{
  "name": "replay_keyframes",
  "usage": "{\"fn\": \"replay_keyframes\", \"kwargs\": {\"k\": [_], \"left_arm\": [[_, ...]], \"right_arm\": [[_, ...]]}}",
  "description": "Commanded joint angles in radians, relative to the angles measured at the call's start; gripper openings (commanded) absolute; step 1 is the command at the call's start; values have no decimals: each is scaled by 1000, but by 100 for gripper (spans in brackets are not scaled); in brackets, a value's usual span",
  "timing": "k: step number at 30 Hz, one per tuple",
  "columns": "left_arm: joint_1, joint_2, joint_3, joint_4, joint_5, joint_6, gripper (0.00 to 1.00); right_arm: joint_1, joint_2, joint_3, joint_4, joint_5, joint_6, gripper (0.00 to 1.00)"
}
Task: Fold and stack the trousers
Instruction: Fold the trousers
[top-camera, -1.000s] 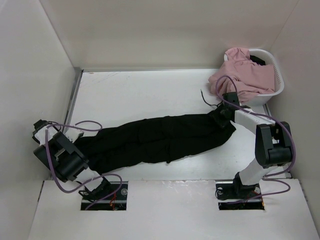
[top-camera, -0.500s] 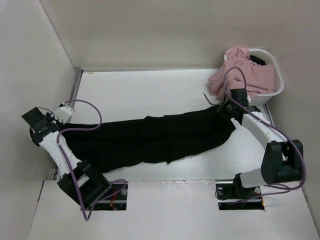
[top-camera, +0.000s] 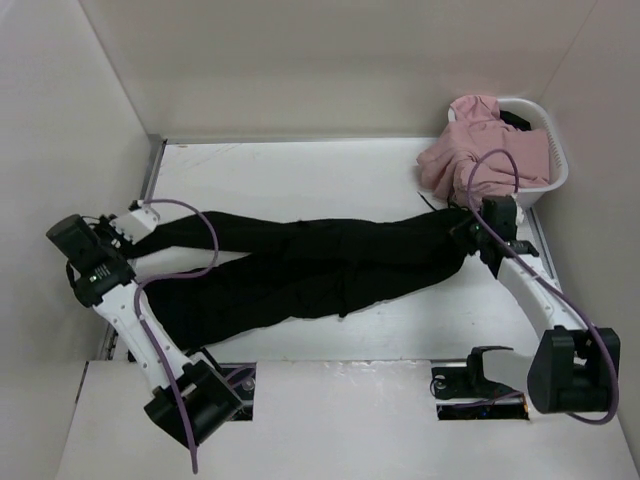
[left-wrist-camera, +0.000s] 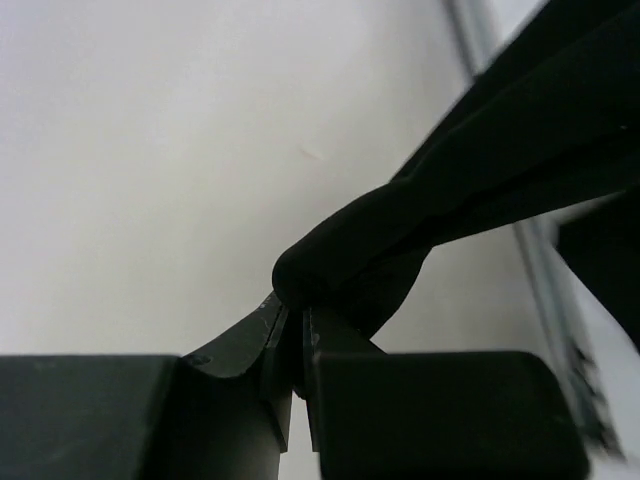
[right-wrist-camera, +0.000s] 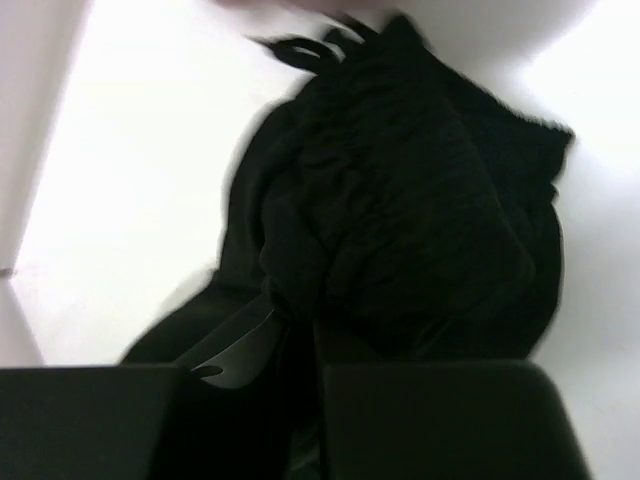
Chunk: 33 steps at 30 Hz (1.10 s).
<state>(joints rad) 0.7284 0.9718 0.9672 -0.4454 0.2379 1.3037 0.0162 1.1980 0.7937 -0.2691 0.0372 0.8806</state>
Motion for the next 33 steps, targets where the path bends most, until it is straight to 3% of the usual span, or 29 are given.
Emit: {"fn": "replay_keyframes", "kwargs": {"k": [1, 2, 5, 8, 11, 15, 20, 23, 26, 29, 33], "left_arm": [[27, -34, -71, -284, -43, 181, 3], [27, -50, -91, -344, -63, 205, 2], [16, -90, -169, -485, -170, 291, 2], [16, -122, -270, -559, -288, 359, 8], [16, -146, -332, -564, -356, 384, 18], [25, -153, -292, -662, -380, 400, 26], [116, -114, -190, -766, -428, 502, 36], [209, -33, -50, -731, -283, 542, 51], [246, 82, 91, -716, -155, 484, 62], [179, 159, 136, -676, -124, 334, 63], [-5, 186, -14, -459, -175, 142, 67]], "right_arm": [[-46, -50, -118, 28, 38, 29, 15], [-55, -63, -149, 33, 30, 29, 19], [-81, -98, -212, 13, 9, 24, 51], [-110, -158, -263, -28, 3, 32, 74], [-156, -247, -304, -54, 6, 35, 88], [-160, -268, -309, -64, -6, 40, 100], [-160, -227, -274, -13, -34, 103, 100], [-160, -158, -238, 14, -37, 136, 100], [-147, -34, -208, 19, -43, 198, 100], [-115, 64, -173, 28, -10, 215, 100], [-92, 133, -143, 16, 59, 236, 100]]}}
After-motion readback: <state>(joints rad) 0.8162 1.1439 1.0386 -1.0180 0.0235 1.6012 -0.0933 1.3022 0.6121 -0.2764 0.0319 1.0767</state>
